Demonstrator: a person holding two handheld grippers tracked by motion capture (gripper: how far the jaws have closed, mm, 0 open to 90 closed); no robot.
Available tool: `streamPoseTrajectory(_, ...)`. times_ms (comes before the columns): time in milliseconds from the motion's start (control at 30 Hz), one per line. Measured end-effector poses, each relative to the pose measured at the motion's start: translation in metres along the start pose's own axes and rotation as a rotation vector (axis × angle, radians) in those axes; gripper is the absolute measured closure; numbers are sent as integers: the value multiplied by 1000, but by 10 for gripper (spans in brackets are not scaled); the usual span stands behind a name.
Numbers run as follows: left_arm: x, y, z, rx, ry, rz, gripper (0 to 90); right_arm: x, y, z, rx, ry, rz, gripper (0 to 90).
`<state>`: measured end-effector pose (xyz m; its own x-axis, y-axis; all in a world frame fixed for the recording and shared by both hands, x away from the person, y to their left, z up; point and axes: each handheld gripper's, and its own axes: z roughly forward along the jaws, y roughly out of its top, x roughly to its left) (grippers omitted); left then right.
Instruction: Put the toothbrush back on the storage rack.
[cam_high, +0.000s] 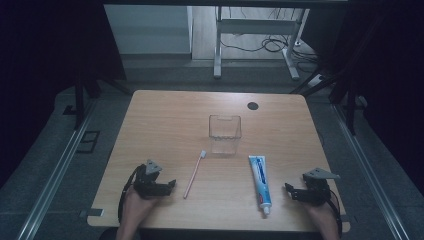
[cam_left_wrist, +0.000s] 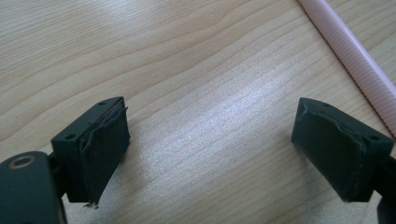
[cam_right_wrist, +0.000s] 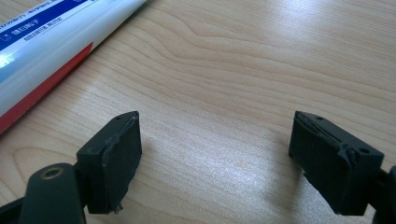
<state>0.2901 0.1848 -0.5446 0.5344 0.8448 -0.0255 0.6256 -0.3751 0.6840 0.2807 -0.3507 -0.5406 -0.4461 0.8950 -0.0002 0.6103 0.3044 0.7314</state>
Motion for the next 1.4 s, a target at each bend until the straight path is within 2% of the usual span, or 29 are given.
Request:
streamPoseTrajectory(633,0,0,0,-2,3,-2,116,0,0,0,0,-1,1,168)
streamPoseTrajectory(833,0,-1,-2,-7,-4,6,150,0,0,0,0,-2,1,168)
streamPoseTrajectory(867,1,-1,-3,-3,-5,9,192,0,0,0,0,-1,1,168)
streamPoseTrajectory(1200,-3,2,-7,0,2,24,370,0,0,0,0,-1,1,168)
streamPoseTrajectory(1400,-4,4,-12,-13,-26,16,515,0,0,0,0,-1,1,168)
